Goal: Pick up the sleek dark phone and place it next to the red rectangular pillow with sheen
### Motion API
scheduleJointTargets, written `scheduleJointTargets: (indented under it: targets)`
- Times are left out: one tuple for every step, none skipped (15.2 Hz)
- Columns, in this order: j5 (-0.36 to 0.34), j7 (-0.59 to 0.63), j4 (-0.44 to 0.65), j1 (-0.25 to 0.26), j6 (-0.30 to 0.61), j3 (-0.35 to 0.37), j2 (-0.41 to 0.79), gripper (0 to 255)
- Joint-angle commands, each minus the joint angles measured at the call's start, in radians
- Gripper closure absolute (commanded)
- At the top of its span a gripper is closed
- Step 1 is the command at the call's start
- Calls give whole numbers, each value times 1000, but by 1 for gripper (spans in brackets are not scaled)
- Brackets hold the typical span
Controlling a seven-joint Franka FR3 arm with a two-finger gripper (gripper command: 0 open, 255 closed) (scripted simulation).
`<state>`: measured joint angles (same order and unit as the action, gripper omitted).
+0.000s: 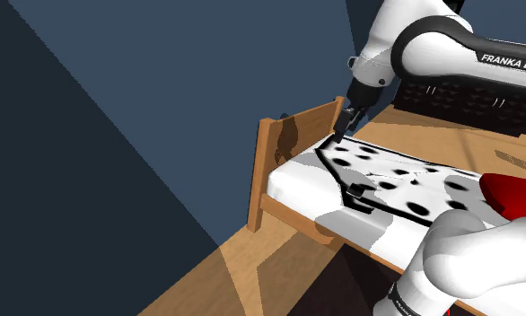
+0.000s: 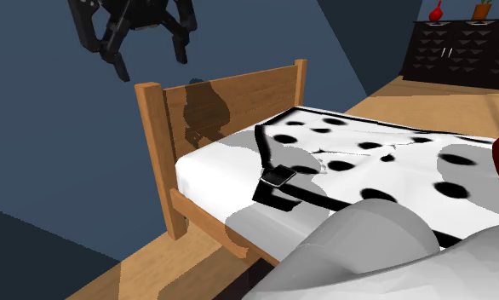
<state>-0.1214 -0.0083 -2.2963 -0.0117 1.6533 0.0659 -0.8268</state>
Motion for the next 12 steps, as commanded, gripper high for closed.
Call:
scheduleJointTargets:
  targets:
    - [0, 0, 0, 0, 0, 0, 0, 0]
    - [-5, 25, -19, -18, 27, -6, 7, 0]
    - [-10, 50, -37, -36, 53, -12, 15, 0]
    - [-15, 74, -55, -54, 79, -18, 24, 0]
    - [-20, 99, -72, -72, 105, -24, 33, 0]
    - [-25, 124, -88, -90, 132, -30, 42, 0]
    - [-30, 149, -105, -109, 158, -36, 52, 0]
    - [-35, 174, -120, -127, 184, -42, 62, 0]
    - [-40, 199, -136, -146, 210, -48, 73, 0]
    - [-45, 224, -150, -165, 236, -55, 84, 0]
    - [-50, 249, -165, -183, 262, -61, 96, 0]
    - [-55, 274, -179, -202, 288, -68, 108, 0]
